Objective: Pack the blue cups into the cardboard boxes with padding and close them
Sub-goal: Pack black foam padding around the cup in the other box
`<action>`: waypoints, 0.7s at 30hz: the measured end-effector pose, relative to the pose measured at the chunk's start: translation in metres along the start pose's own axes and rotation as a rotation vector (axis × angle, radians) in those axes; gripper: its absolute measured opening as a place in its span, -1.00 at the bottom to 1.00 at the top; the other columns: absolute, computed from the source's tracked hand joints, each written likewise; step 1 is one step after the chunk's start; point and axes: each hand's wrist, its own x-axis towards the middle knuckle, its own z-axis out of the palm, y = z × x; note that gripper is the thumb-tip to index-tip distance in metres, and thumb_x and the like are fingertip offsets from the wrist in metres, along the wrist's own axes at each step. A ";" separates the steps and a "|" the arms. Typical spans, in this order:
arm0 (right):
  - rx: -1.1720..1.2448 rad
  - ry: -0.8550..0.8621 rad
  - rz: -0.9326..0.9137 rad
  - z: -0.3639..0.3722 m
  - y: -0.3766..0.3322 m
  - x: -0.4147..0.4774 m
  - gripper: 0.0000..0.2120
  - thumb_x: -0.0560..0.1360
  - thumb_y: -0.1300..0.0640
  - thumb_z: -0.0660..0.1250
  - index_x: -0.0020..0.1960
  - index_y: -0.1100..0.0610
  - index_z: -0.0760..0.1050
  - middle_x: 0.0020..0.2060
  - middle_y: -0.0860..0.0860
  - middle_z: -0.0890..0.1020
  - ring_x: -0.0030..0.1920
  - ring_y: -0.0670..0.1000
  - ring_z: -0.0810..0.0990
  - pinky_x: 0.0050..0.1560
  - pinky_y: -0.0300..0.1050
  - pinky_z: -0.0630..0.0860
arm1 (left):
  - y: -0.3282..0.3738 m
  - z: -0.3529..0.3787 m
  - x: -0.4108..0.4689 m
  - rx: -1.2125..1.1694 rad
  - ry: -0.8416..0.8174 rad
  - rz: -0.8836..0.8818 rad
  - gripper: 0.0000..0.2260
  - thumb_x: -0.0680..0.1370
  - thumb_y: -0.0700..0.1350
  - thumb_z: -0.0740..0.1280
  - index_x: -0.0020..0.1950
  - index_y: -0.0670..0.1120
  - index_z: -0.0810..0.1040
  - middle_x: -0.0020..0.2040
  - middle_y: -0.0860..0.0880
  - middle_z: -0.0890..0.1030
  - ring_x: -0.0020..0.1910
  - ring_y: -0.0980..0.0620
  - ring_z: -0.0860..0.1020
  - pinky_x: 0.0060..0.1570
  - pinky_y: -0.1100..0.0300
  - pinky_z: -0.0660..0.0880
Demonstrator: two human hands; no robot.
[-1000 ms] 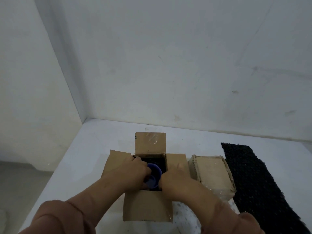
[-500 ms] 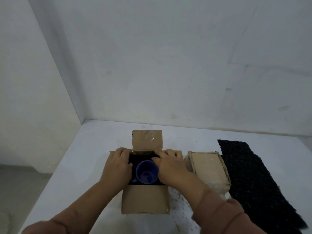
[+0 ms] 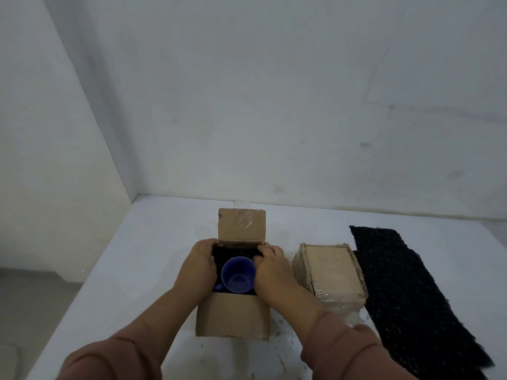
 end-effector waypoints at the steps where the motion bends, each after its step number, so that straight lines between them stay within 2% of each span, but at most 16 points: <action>1: -0.045 -0.004 -0.032 -0.002 0.001 0.000 -0.62 0.50 0.21 0.26 0.32 0.18 0.40 0.47 0.07 0.22 0.45 0.12 0.10 0.44 -0.04 0.17 | 0.000 -0.001 0.000 0.016 -0.001 0.009 -0.71 0.58 -0.27 0.18 0.29 -0.10 0.44 0.26 -0.08 0.50 0.02 0.08 0.48 -0.33 0.61 0.32; 3: -0.085 0.011 -0.088 -0.009 0.006 -0.003 -0.59 0.49 0.22 0.26 0.34 0.18 0.39 0.48 0.07 0.23 0.46 0.12 0.11 0.45 -0.04 0.14 | 0.000 -0.004 0.000 0.039 0.025 0.007 -0.71 0.55 -0.27 0.22 0.26 -0.11 0.47 0.26 -0.08 0.51 0.05 0.04 0.51 -0.14 0.51 0.42; 5: -0.058 0.089 -0.117 -0.017 0.013 -0.008 -0.60 0.52 0.21 0.21 0.36 0.14 0.40 0.44 0.04 0.31 0.43 0.09 0.20 0.42 -0.06 0.16 | 0.008 -0.005 -0.001 0.148 0.110 0.054 -0.69 0.53 -0.25 0.24 0.27 -0.13 0.49 0.30 -0.13 0.50 0.15 -0.08 0.52 0.09 0.19 0.48; 7: 0.016 0.257 -0.141 -0.030 0.023 -0.016 -0.66 0.49 0.20 0.19 0.23 0.14 0.54 0.28 0.07 0.52 0.29 0.14 0.41 0.30 -0.02 0.30 | 0.030 -0.001 -0.001 0.165 0.161 0.121 -0.68 0.53 -0.26 0.26 0.29 -0.15 0.48 0.33 -0.14 0.47 0.15 -0.13 0.52 0.10 0.08 0.49; 9: 0.103 0.419 -0.124 -0.044 0.043 -0.026 -0.72 0.37 0.23 0.23 -0.01 0.18 0.65 0.00 0.12 0.67 0.04 0.20 0.59 0.10 0.00 0.46 | 0.064 0.011 -0.001 0.048 0.115 0.189 -0.68 0.53 -0.30 0.23 0.29 -0.17 0.46 0.33 -0.14 0.44 0.17 -0.14 0.50 0.09 0.12 0.46; 10: 0.151 0.493 -0.099 -0.053 0.057 -0.031 -0.75 0.34 0.24 0.24 -0.09 0.18 0.66 -0.09 0.12 0.68 -0.04 0.17 0.60 0.05 -0.07 0.47 | 0.082 0.021 -0.001 -0.013 0.079 0.233 -0.67 0.54 -0.31 0.21 0.29 -0.16 0.45 0.33 -0.12 0.42 0.21 -0.12 0.47 0.12 0.17 0.41; 13: 0.303 0.567 0.080 -0.078 0.107 -0.054 -0.72 0.38 0.19 0.17 -0.12 0.18 0.65 -0.10 0.09 0.66 -0.02 0.08 0.52 0.00 -0.30 0.31 | 0.136 0.055 -0.010 -0.109 -0.043 0.380 -0.66 0.52 -0.32 0.20 0.28 -0.11 0.45 0.32 -0.06 0.40 0.30 0.04 0.37 0.16 0.43 0.18; 16: 0.352 0.481 0.330 -0.088 0.173 -0.078 -0.75 0.47 0.27 0.21 0.05 0.16 0.62 0.06 0.09 0.61 0.11 0.09 0.52 0.04 -0.27 0.34 | 0.185 0.095 -0.035 -0.168 -0.151 0.531 -0.70 0.49 -0.28 0.17 0.20 -0.14 0.50 0.23 -0.08 0.46 0.20 0.06 0.40 0.09 0.50 0.14; 18: 0.328 0.357 0.481 -0.083 0.217 -0.093 -0.71 0.47 0.29 0.22 0.14 0.14 0.58 0.16 0.09 0.56 0.16 0.08 0.52 0.09 -0.23 0.38 | 0.209 0.128 -0.056 -0.223 -0.267 0.579 -0.67 0.47 -0.24 0.10 0.14 -0.17 0.56 0.14 -0.14 0.54 0.14 0.01 0.46 0.11 0.43 0.25; 19: 0.311 0.288 0.529 -0.078 0.236 -0.100 -0.68 0.46 0.29 0.22 0.16 0.12 0.56 0.18 0.09 0.55 0.17 0.07 0.52 0.08 -0.24 0.38 | 0.218 0.147 -0.065 -0.260 -0.303 0.591 -0.65 0.46 -0.24 0.09 0.12 -0.19 0.57 0.11 -0.17 0.56 0.11 0.01 0.47 0.11 0.39 0.31; 21: 0.281 0.156 0.568 -0.068 0.263 -0.113 -0.65 0.43 0.29 0.22 0.17 0.12 0.56 0.22 0.10 0.55 0.18 0.08 0.53 0.08 -0.24 0.40 | 0.234 0.177 -0.077 -0.279 -0.439 0.513 -0.64 0.50 -0.26 0.10 0.22 -0.20 0.52 0.19 -0.17 0.51 0.16 0.01 0.46 0.20 0.34 0.32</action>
